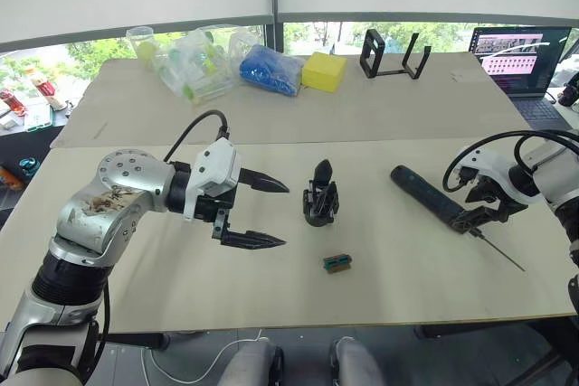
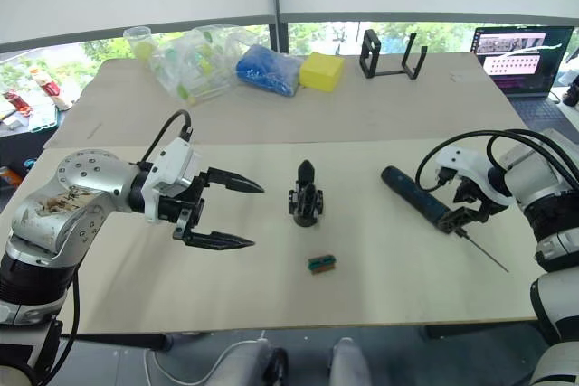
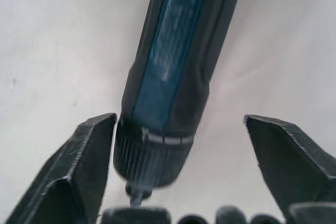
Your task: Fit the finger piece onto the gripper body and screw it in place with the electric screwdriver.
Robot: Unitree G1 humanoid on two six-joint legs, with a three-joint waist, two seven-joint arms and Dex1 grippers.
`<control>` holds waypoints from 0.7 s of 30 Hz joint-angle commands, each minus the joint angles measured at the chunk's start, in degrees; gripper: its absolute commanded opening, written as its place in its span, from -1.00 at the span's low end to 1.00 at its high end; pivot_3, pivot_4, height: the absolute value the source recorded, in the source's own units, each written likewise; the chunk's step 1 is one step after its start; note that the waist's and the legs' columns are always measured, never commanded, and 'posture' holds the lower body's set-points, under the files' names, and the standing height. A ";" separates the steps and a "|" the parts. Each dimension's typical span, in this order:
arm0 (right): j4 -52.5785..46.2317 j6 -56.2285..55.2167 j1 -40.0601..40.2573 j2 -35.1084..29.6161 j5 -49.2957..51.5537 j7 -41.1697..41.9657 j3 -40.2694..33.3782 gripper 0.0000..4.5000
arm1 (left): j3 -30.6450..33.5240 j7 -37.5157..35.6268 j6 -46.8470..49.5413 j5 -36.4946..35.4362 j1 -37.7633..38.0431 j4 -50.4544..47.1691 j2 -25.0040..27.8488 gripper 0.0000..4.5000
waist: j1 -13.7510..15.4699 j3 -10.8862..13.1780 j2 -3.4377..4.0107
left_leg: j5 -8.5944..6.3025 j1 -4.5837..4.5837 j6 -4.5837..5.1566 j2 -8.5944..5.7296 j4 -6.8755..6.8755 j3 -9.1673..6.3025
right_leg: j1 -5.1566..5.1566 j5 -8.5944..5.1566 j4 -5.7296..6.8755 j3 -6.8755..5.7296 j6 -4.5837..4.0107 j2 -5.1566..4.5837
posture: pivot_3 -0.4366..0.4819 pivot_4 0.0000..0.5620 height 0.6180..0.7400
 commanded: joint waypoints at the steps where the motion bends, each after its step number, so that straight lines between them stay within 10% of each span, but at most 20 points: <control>1: 2.50 2.33 -1.80 1.36 -2.45 0.90 -0.55 0.90 | -0.24 -0.01 -1.41 0.30 -1.16 -0.82 -0.25 1.00 | 0.02 0.00 0.00 | 0.00 0.00 0.00 0.00 0.01 0.00 | 0.00 0.00 0.01 0.00 0.00 0.00 | -0.05 -0.47 1.00; 10: 12.34 5.39 -3.77 7.23 -6.38 -1.29 -0.33 0.90 | -0.36 1.41 -1.26 -0.01 -0.43 -2.33 -0.57 1.00 | 0.03 0.00 -0.02 | 0.00 0.00 0.01 0.00 0.07 -0.04 | 0.03 0.00 0.05 0.00 0.00 -0.01 | -0.05 -0.47 1.00; 16: 11.82 3.37 -3.13 8.13 -7.54 -0.03 -0.38 -0.08 | 0.17 1.95 -1.01 -0.38 0.36 -2.71 0.02 1.00 | 0.05 -0.01 -0.04 | 0.00 0.06 0.00 0.00 0.11 -0.09 | 0.09 0.00 0.07 -0.04 0.00 0.00 | -0.05 -0.47 1.00; 21: 9.55 -1.48 -2.88 6.27 -5.01 2.40 -3.88 -0.16 | -0.08 2.41 -0.62 -0.67 1.50 -2.77 -0.07 1.00 | -0.11 -0.01 -0.04 | 0.00 0.05 0.00 0.00 0.10 -0.11 | 0.08 0.00 0.08 -0.03 0.00 0.03 | -0.05 -0.47 1.00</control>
